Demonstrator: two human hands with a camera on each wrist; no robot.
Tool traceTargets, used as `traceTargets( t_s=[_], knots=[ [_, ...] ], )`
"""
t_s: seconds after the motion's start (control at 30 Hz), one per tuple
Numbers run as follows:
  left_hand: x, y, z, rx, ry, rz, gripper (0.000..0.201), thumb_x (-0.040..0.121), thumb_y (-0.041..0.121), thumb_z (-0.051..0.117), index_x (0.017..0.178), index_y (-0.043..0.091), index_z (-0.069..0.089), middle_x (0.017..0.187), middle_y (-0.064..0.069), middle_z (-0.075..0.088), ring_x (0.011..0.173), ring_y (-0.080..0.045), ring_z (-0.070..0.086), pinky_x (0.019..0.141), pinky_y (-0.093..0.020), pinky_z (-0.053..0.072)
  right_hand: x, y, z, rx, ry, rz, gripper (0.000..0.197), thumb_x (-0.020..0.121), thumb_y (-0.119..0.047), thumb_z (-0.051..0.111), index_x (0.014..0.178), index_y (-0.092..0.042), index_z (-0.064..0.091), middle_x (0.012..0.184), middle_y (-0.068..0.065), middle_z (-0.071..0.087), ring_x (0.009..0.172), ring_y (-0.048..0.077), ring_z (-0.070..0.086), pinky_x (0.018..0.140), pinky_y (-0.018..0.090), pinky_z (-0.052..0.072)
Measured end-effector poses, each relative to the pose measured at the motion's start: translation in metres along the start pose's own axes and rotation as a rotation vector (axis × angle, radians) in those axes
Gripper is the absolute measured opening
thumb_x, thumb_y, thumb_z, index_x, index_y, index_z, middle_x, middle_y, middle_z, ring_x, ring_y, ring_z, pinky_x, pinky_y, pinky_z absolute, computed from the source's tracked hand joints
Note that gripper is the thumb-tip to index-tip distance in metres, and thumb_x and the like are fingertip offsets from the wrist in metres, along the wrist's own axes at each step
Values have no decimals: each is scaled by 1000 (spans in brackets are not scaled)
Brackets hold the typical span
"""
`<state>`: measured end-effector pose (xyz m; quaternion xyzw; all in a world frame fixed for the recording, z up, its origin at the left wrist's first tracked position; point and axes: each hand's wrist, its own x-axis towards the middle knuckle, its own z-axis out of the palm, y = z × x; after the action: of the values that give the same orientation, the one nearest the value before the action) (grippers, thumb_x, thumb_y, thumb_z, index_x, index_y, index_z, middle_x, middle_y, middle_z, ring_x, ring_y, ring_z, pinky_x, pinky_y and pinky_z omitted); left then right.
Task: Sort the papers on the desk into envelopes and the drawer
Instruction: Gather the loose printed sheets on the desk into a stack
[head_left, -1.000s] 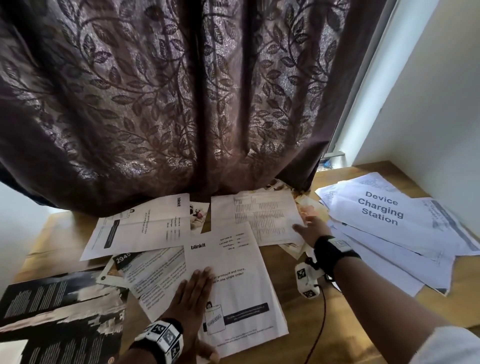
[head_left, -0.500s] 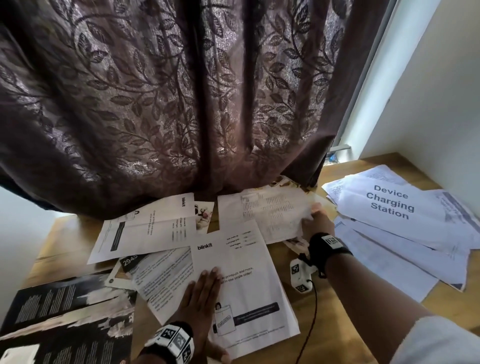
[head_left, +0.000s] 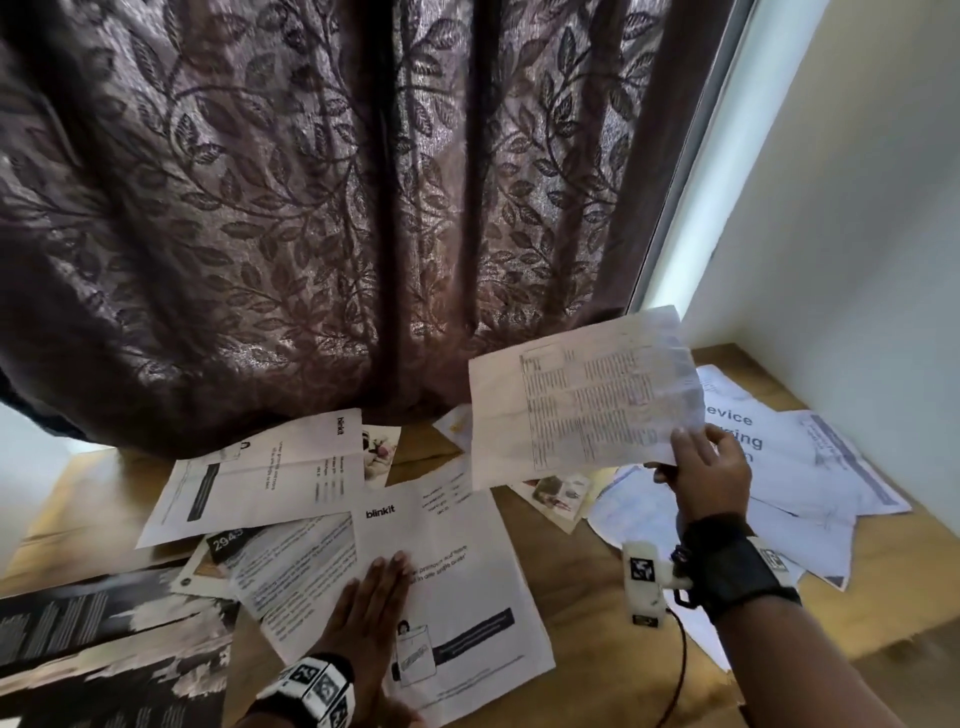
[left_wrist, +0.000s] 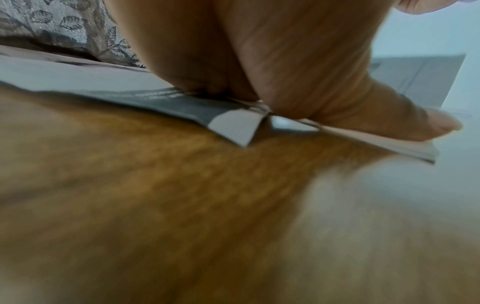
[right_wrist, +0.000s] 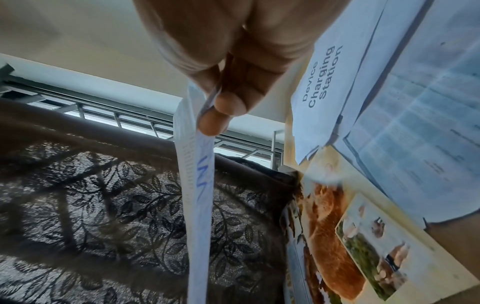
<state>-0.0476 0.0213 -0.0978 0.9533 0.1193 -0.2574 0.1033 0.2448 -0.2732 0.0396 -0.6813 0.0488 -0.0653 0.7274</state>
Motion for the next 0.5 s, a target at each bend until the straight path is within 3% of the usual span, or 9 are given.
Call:
traceTargets(
  t_s=[0.07,0.1,0.17,0.2,0.27,0.33,0.4,0.5],
  knots=[
    [-6,5,-10,16,0,12,149,42,98,42,154,2,16,162,-13,17,141,-34,27,112,-39,5,-4,-4,-4,38,-38,-21,29,95,-16,65,119,-4,55,94,8,71,63,22,63,56,35,52],
    [-12,10,-22,56,-14,44,151,43,102,36,155,5,7,164,-13,7,145,-32,16,112,-38,0,-7,-7,-6,40,-62,-33,28,95,-17,66,118,-4,55,91,9,70,61,23,61,54,35,51],
    [-18,16,-32,58,18,86,154,44,102,43,150,15,-26,156,-3,-37,145,-26,-25,112,-38,-19,-13,-11,-6,6,-118,-96,27,94,-23,68,112,-5,57,85,13,67,58,24,56,50,32,48],
    [-21,18,-33,40,1,94,155,46,99,50,144,16,-37,147,1,-50,139,-22,-41,112,-39,-23,-15,-11,-5,-29,-139,-124,28,92,-28,70,107,-7,59,83,13,65,57,25,55,49,31,47],
    [-21,21,-35,54,30,90,150,57,89,58,141,12,-40,142,-1,-55,129,-20,-54,118,-46,-19,-14,-9,-1,-114,-153,-140,33,89,-38,74,100,-9,63,82,11,65,62,25,57,54,34,51],
    [-25,21,-40,69,80,107,150,58,87,59,141,10,-40,142,-3,-56,128,-20,-54,118,-49,-17,-15,-5,9,-194,-202,-125,38,84,-45,77,93,-9,66,83,8,68,71,23,61,65,39,55],
    [-29,16,-49,-24,159,137,160,47,93,61,140,13,-41,146,-2,-52,137,-23,-45,119,-46,-16,-17,-2,22,-291,-304,-112,37,85,-47,75,93,-11,69,88,10,73,76,24,65,69,39,56],
    [-32,3,-63,-365,292,142,161,41,92,67,144,27,-37,160,0,-28,150,-21,-11,123,-47,7,-24,-1,49,-458,-460,-139,28,93,-35,68,103,-9,71,96,10,74,86,25,69,74,35,55]
  ],
)
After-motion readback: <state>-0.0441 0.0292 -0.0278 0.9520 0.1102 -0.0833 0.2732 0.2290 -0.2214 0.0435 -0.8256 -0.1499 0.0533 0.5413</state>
